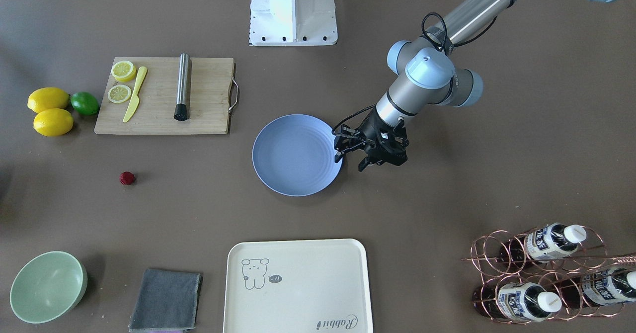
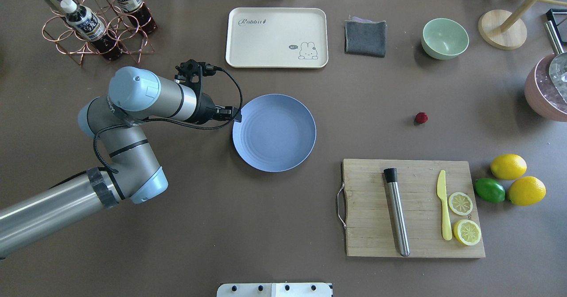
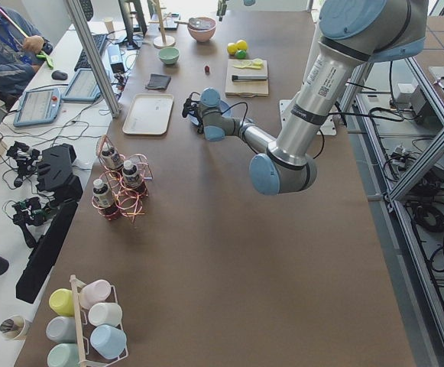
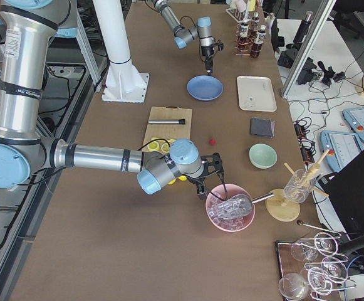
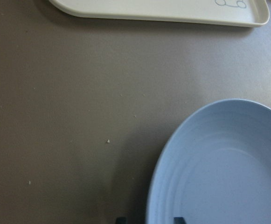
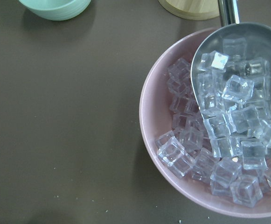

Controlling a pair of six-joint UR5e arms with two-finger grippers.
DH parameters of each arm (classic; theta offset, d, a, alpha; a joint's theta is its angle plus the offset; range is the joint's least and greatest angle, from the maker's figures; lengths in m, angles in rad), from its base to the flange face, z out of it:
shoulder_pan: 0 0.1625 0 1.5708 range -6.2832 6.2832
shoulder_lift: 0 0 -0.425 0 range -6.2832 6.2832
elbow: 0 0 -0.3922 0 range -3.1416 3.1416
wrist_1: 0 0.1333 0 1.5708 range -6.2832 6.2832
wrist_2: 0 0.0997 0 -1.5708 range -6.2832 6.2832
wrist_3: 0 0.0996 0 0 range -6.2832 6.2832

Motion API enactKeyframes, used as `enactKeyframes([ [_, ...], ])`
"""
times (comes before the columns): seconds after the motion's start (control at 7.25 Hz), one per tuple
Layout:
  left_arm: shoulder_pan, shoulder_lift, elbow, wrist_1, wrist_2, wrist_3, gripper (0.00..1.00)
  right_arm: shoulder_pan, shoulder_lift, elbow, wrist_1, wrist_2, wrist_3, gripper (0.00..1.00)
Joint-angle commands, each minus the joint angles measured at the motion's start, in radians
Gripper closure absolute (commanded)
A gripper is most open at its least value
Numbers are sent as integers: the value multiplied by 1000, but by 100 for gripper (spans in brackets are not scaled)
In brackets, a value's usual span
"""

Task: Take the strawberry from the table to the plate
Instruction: 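Withdraw the left arm while the right arm reaches toward the strawberry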

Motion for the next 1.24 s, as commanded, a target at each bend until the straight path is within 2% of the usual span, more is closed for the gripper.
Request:
enactKeyframes([
  [0.0, -134, 148, -94, 2, -122, 127, 2, -15, 6, -1, -8, -28, 23, 0],
  [0.28, -289, 321, -142, -4, -226, 304, 2, -101, 64, 4, -4, -81, 206, 1],
  [0.41, -338, 404, -159, -4, -237, 419, 2, -173, 103, 4, -4, -144, 288, 0],
  [0.69, -543, 521, -156, 1, -395, 628, 2, -307, 192, 1, -10, -237, 458, 0],
  [0.97, -761, 564, -105, 16, -532, 928, 1, -414, 270, -11, -20, -303, 592, 1],
  [1.1, -835, 640, -90, 39, -554, 1113, 1, -439, 323, -15, -84, -322, 626, 1],
])
